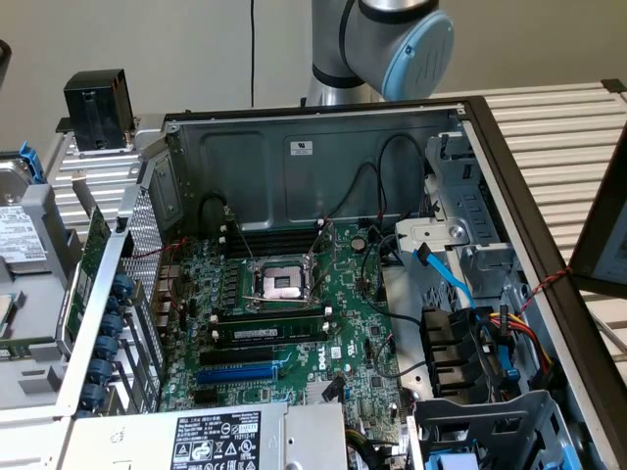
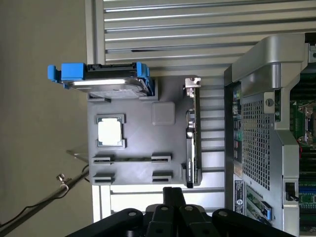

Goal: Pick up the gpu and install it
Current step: 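Pick up the gpu and move the gpu toward the slot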

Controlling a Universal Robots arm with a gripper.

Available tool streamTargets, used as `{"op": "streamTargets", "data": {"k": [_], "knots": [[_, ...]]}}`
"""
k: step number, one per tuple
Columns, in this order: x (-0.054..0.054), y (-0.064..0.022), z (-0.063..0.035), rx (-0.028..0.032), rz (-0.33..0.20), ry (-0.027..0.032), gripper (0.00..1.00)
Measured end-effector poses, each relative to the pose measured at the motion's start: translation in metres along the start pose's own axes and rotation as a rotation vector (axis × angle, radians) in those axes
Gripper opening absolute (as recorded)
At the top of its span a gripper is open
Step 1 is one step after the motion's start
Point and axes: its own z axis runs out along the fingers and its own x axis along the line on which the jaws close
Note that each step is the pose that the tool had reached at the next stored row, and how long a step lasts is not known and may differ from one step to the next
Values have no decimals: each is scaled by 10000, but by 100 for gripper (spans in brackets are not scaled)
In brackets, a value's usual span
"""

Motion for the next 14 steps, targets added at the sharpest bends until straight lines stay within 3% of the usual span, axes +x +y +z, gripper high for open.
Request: {"op": "streamTargets", "data": {"k": [4,5,8,10,11,14], "knots": [[9,2,1,2,1,-20,11],[19,4,4,-3,0,-89,11],[48,2,11,-19,-3,-389,11],[98,0,18,-27,-4,-518,11],[122,-2,19,-51,-5,-611,11],[181,-5,22,-262,-7,-889,11]]}}
